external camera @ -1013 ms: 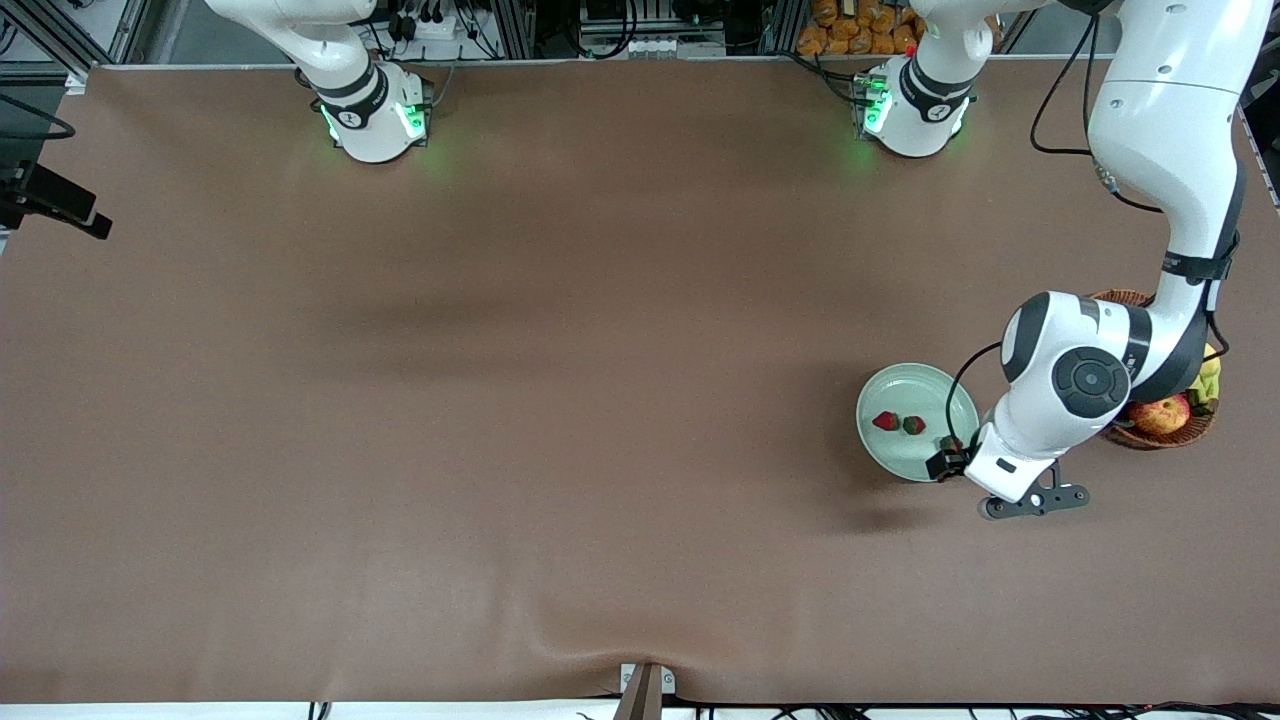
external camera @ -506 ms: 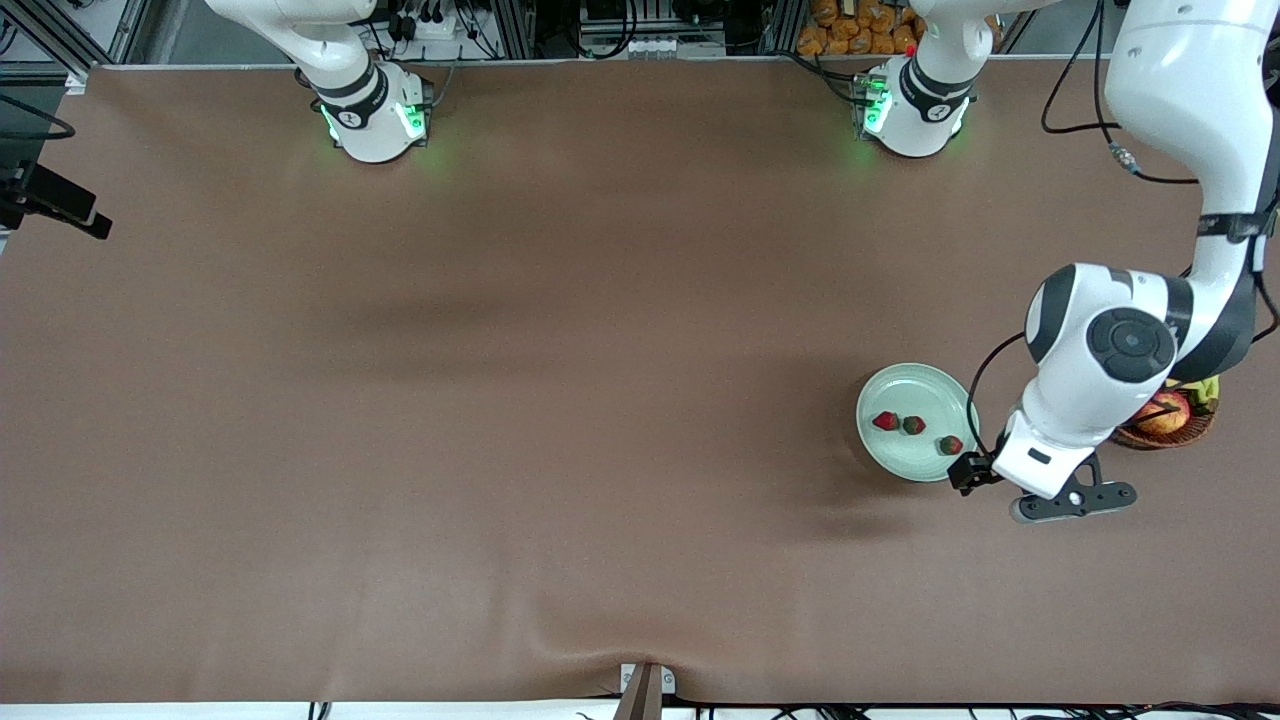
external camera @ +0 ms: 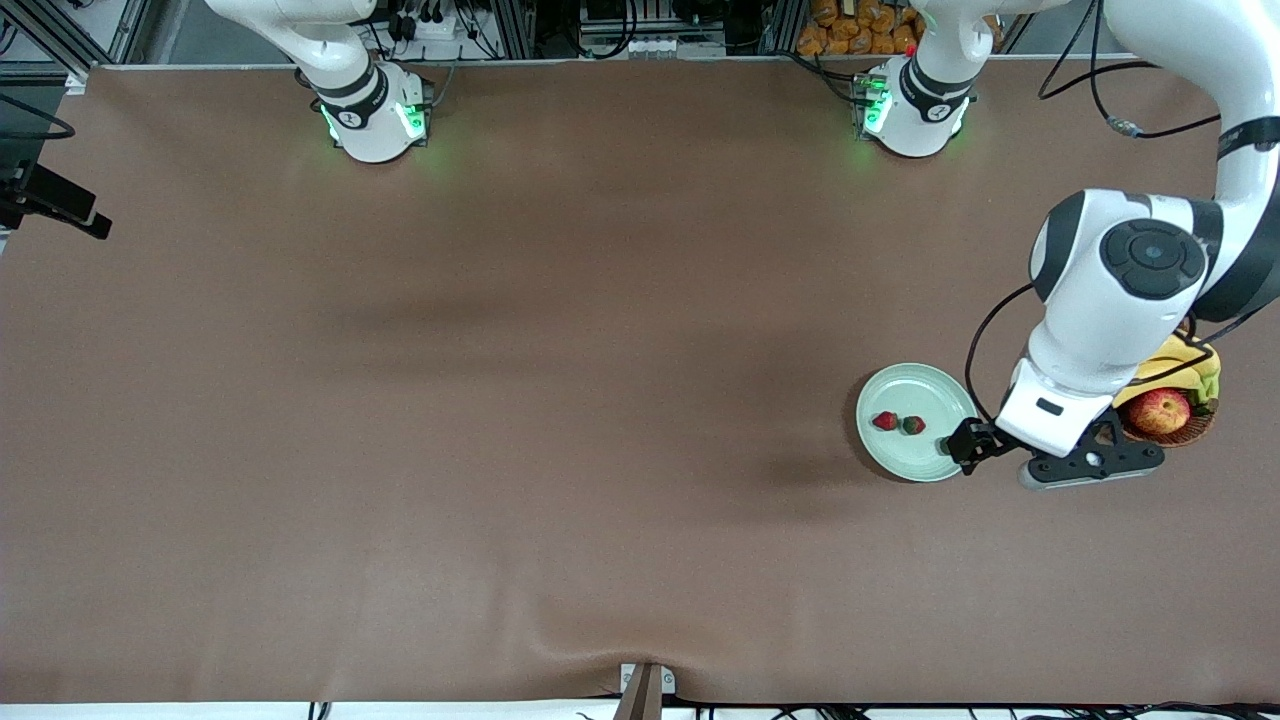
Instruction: Collect all strawberries into plate
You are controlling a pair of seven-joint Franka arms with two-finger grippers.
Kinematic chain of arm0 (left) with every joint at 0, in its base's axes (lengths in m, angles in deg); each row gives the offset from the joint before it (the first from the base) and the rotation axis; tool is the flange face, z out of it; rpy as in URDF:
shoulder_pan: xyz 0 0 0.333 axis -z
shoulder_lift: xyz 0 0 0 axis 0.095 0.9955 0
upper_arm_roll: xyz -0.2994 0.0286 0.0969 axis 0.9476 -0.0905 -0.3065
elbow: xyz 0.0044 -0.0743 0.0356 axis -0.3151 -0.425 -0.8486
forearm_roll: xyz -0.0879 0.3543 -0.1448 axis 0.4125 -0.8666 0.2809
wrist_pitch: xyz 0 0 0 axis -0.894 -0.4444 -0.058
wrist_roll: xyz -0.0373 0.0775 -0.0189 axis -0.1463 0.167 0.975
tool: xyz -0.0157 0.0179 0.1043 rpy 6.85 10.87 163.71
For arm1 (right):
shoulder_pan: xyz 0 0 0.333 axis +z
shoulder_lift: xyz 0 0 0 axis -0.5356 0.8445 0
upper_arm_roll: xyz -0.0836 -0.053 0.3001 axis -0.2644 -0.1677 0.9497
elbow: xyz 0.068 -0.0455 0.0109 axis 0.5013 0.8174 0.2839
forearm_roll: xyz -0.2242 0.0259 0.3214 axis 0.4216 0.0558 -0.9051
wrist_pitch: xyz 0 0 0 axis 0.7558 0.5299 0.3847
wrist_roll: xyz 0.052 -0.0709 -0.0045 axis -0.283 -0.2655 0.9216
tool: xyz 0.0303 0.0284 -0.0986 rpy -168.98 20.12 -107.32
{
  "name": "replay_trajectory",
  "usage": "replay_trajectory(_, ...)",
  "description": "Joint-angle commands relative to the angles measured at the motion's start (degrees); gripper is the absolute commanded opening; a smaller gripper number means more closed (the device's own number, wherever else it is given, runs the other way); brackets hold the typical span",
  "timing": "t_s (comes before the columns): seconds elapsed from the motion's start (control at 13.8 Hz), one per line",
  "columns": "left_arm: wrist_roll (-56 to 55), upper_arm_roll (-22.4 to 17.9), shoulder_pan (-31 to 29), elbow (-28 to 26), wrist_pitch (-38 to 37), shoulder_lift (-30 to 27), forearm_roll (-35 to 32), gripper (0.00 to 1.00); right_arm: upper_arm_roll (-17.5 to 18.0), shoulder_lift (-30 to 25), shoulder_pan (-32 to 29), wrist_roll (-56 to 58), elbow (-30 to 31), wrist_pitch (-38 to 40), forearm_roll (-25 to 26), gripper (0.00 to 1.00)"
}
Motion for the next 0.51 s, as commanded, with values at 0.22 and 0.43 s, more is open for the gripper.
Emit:
replay_trajectory(0.22, 4.6, -4.3, 2.6, -1.2, -7.2, -9.1, 6.6, 1.0, 0.4, 0.3, -0.2, -1.0, -1.2, 0.8, 0.6, 1.0)
replay_trajectory(0.43, 5.5, -5.2, 2.9, -0.9, -14.6, -14.1, 8.6, 1.0, 0.4, 0.3, -0.2, -1.0, -1.2, 0.7, 0.6, 1.0)
